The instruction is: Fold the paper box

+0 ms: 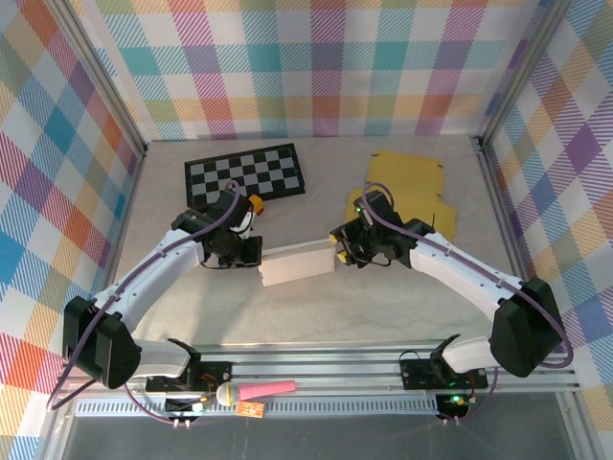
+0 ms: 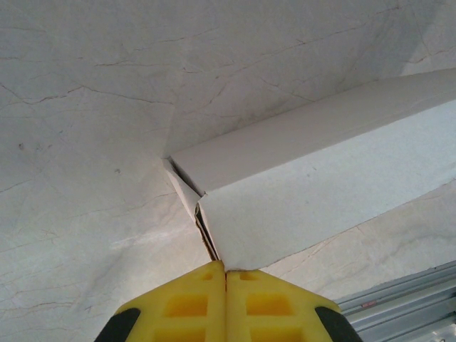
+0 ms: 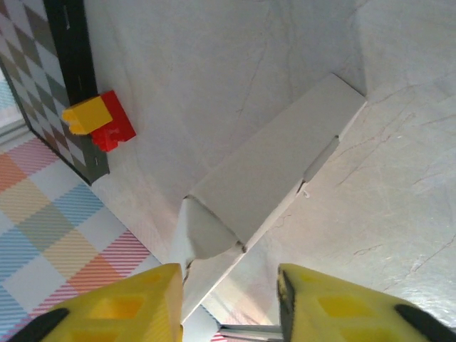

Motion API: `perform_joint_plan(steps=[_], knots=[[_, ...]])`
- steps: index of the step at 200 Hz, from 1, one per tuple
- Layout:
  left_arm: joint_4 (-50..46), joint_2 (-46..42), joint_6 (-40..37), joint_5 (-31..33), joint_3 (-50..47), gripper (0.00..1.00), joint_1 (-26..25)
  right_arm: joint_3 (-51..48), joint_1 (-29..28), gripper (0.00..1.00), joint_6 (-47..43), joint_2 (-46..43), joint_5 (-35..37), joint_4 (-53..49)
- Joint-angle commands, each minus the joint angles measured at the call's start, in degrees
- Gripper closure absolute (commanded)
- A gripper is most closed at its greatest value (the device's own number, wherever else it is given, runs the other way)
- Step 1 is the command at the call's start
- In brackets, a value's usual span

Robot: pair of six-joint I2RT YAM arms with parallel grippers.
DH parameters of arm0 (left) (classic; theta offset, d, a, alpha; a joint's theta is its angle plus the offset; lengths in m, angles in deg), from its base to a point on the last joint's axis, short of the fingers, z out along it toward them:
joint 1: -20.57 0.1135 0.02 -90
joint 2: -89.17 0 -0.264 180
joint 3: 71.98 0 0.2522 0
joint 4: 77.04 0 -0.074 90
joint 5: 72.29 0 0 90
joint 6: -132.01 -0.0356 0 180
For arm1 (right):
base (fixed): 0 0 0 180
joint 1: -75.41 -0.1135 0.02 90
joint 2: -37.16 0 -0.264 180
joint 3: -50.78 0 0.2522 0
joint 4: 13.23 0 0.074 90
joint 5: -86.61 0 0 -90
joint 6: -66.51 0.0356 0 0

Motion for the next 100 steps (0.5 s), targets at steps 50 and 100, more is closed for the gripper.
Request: perform_joint_plan(steps=[50,100], knots=[[-1.54,0.91,0.38,-1.84,0.06,0.96,0.11,-2.77,-0.02,0.67,0.33,1.68,-1.81,-0.94],[-1.65,-4.57,7.25,-2.51,1.97,0.57,0.45,-2.91,-0.01,0.69,-0.46,2.31,-2.10,-3.91]])
